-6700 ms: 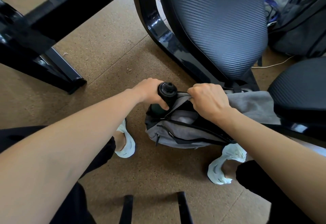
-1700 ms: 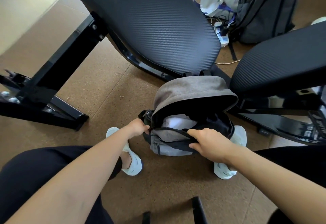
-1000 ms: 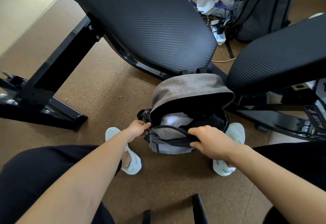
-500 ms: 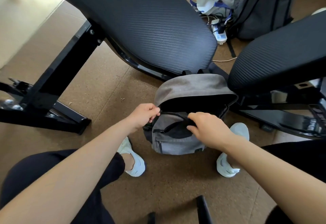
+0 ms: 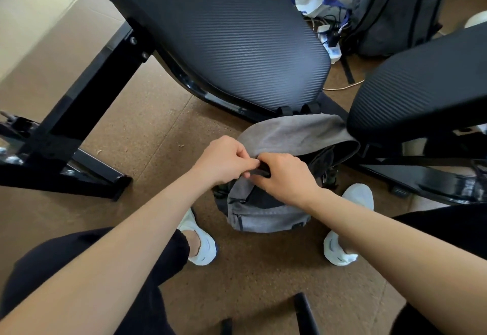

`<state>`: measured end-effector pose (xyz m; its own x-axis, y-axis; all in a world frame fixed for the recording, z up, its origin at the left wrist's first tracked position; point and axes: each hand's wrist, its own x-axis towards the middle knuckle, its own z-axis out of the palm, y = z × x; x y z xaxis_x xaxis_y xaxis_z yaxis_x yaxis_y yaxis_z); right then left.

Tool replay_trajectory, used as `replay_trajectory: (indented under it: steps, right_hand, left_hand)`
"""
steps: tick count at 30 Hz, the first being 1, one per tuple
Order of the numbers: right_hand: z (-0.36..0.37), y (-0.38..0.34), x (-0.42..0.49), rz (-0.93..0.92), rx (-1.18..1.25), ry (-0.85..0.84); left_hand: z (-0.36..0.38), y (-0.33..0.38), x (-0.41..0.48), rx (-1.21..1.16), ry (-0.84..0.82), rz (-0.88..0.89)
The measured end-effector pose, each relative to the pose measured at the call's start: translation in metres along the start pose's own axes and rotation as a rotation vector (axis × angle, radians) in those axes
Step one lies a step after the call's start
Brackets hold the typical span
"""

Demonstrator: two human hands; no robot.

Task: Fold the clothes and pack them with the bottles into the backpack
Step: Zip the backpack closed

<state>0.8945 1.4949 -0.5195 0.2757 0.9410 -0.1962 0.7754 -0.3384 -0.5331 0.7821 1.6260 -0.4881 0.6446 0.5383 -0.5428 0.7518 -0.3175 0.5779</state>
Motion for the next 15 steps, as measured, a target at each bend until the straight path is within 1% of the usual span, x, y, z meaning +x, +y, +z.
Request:
replay_trajectory:
  steps: [2, 6, 8, 10, 12, 13, 14, 15]
  right_hand:
    - [0.002, -0.002, 0.007, 0.029, 0.002, 0.058]
    - [0.008, -0.002, 0.015, 0.032, -0.086, 0.13]
    - [0.01, 0.0, 0.018, 0.022, -0.072, 0.176]
    - [0.011, 0.002, 0.02, -0.002, -0.043, 0.227]
    - [0.012, 0.006, 0.022, -0.008, -0.024, 0.238]
    - [0.013, 0.008, 0.022, -0.007, -0.006, 0.224]
    - [0.014, 0.01, 0.022, -0.006, 0.015, 0.198]
    - [0.014, 0.012, 0.023, -0.003, 0.033, 0.161]
  left_hand:
    - [-0.003, -0.002, 0.004, 0.022, -0.014, 0.041]
    - [-0.009, -0.009, 0.009, 0.063, -0.051, 0.171]
    - [-0.013, -0.011, 0.01, 0.074, -0.032, 0.235]
    - [-0.021, -0.01, 0.013, -0.049, -0.062, 0.212]
    - [-0.027, -0.011, 0.016, -0.155, -0.108, 0.161]
    - [-0.028, -0.013, 0.018, -0.151, -0.091, 0.156]
    - [-0.028, -0.015, 0.02, -0.093, -0.058, 0.162]
    - [-0.026, -0.018, 0.02, 0.013, -0.035, 0.174]
